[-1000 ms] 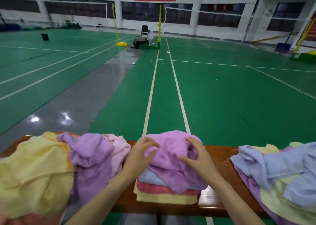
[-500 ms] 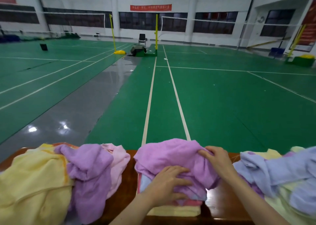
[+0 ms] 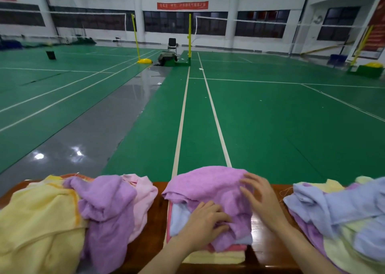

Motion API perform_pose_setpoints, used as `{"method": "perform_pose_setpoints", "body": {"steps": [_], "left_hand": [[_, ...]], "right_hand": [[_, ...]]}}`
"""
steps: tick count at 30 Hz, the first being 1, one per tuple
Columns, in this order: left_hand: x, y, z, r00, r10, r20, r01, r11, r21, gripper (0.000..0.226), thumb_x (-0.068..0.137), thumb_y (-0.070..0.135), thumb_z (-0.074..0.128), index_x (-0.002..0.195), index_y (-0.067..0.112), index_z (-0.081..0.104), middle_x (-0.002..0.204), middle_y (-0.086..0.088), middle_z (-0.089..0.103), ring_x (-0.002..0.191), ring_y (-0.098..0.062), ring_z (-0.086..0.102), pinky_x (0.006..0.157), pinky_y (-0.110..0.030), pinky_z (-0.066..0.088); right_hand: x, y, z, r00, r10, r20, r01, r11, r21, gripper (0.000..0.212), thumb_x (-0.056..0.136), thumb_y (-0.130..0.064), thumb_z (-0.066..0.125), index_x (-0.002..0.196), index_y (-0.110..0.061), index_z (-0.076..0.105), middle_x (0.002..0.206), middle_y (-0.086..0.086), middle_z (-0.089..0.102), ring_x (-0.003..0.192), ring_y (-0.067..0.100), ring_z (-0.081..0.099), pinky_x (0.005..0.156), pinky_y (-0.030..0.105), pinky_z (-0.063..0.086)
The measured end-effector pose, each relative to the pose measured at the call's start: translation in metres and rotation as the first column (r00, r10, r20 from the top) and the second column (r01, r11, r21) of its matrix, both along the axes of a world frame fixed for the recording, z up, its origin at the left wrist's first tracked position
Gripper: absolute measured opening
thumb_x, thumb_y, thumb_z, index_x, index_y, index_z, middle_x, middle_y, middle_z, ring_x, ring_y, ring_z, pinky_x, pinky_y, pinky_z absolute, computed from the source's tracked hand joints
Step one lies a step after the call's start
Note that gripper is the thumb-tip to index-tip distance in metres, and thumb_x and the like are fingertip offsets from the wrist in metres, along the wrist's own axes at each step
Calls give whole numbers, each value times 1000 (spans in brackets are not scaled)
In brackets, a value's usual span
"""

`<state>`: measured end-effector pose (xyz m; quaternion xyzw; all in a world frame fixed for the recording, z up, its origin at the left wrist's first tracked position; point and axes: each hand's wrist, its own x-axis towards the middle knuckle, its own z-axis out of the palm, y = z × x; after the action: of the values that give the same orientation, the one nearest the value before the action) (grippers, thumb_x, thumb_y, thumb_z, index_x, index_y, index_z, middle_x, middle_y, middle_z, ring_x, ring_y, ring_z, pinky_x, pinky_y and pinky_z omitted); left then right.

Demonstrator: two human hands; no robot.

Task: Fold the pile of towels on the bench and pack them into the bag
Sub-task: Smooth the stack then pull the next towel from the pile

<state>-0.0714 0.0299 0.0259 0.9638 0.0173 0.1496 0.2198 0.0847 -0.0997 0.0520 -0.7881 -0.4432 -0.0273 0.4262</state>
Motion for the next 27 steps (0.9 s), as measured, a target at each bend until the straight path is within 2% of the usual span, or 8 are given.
{"method": "perform_pose_setpoints", "body": {"steps": [2, 5, 8, 12, 17, 22, 24, 27], "left_hand": [[0, 3, 0, 999, 36, 36, -33, 996, -82, 52, 83, 51, 31, 102, 20, 68, 94, 0, 59, 87, -10, 41, 76, -22, 26], [-2, 13, 1, 994, 76, 82, -60, 982, -180, 51, 82, 50, 34, 98, 17, 69, 99, 2, 61, 92, -9, 47, 80, -15, 31], [-8, 19, 3, 998, 36, 59, -24, 981, -192, 46, 81, 53, 41, 104, 23, 68, 103, 6, 61, 94, -5, 47, 83, -16, 35], [-24, 16, 7, 997, -80, 20, 82, 984, -159, 33, 74, 49, 62, 101, 32, 52, 101, 11, 57, 90, -4, 50, 79, -21, 42], [-33, 16, -6, 987, -159, 6, 159, 987, -7, 28, 73, 42, 66, 94, 25, 56, 114, 9, 54, 99, -5, 45, 83, -13, 33], [-26, 12, -11, 998, -55, 24, 59, 978, -201, 26, 70, 46, 68, 88, 28, 61, 105, 20, 55, 97, 0, 46, 85, -23, 42], [-23, 11, -11, 1000, 0, -6, -2, 950, -312, 29, 69, 54, 66, 88, 32, 62, 100, 24, 56, 97, 1, 47, 86, -29, 44], [-19, 12, -13, 998, 27, -48, -44, 912, -408, 19, 66, 59, 66, 76, 43, 62, 101, 23, 60, 99, -1, 50, 86, -32, 44]], "right_hand": [[-15, -18, -12, 989, 148, 22, -148, 989, 8, 29, 78, -59, 60, 100, -41, 65, 117, -25, 55, 113, -4, 48, 96, 22, 39], [-30, -33, -28, 942, 285, 179, -276, 958, -76, 44, 72, -67, 62, 110, -44, 60, 123, -27, 51, 114, -7, 47, 96, 10, 35], [-33, -33, -37, 926, 275, 260, -270, 961, -56, 40, 76, -56, 62, 113, -40, 58, 126, -30, 47, 113, -6, 47, 95, 10, 34], [-40, -24, -33, 925, 231, 303, -256, 966, 46, 22, 88, -48, 55, 97, -33, 68, 111, -21, 59, 100, 0, 55, 85, 14, 40], [-56, -18, -36, 951, 288, 113, -292, 956, 24, 27, 90, -49, 51, 106, -32, 65, 103, -27, 64, 93, -6, 60, 79, 18, 51], [-60, -26, -40, 959, 263, -103, -264, 965, 3, 39, 77, -56, 65, 115, -53, 57, 111, -29, 63, 103, -4, 61, 89, 14, 47], [-59, -29, -37, 955, 267, -129, -272, 962, -20, 47, 72, -42, 75, 115, -50, 58, 112, -28, 64, 105, -4, 60, 91, 13, 45], [-57, -34, -36, 946, 294, -133, -305, 950, -67, 50, 70, -19, 69, 116, -38, 59, 117, -27, 60, 109, -4, 57, 93, 14, 44]]}}
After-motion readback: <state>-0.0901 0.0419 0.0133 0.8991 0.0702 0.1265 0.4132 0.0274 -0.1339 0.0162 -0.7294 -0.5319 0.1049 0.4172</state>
